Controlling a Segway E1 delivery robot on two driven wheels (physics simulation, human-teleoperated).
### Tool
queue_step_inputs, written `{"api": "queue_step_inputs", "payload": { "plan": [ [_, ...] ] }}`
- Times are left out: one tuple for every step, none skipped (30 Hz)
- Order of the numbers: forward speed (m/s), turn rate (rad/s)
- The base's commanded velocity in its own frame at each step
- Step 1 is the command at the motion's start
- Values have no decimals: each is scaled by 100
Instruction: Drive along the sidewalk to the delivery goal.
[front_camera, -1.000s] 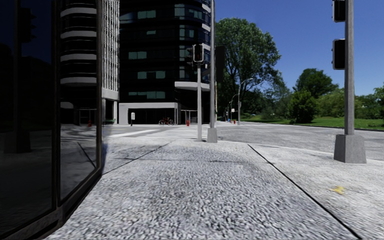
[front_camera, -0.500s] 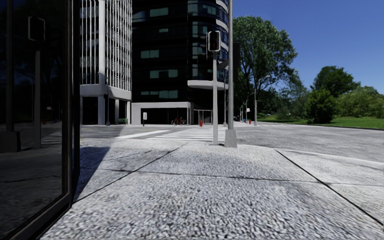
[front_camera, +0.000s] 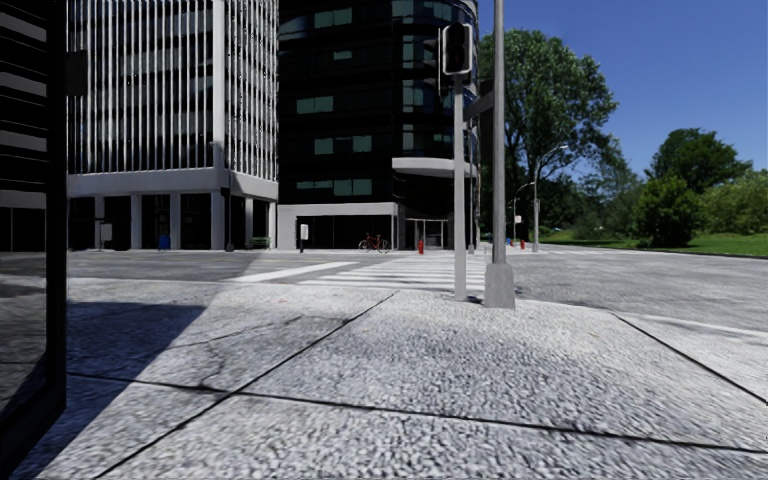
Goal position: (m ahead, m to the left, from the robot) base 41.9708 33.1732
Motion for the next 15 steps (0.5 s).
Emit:
{"api": "queue_step_inputs", "payload": {
  "plan": [
    [200,16],
    [200,16],
    [200,12],
    [200,1],
    [200,0],
    [200,0],
    [200,0],
    [200,0],
    [200,0],
    [200,0],
    [200,0],
    [200,0],
    [200,0],
    [200,0],
    [200,0]
  ]
}}
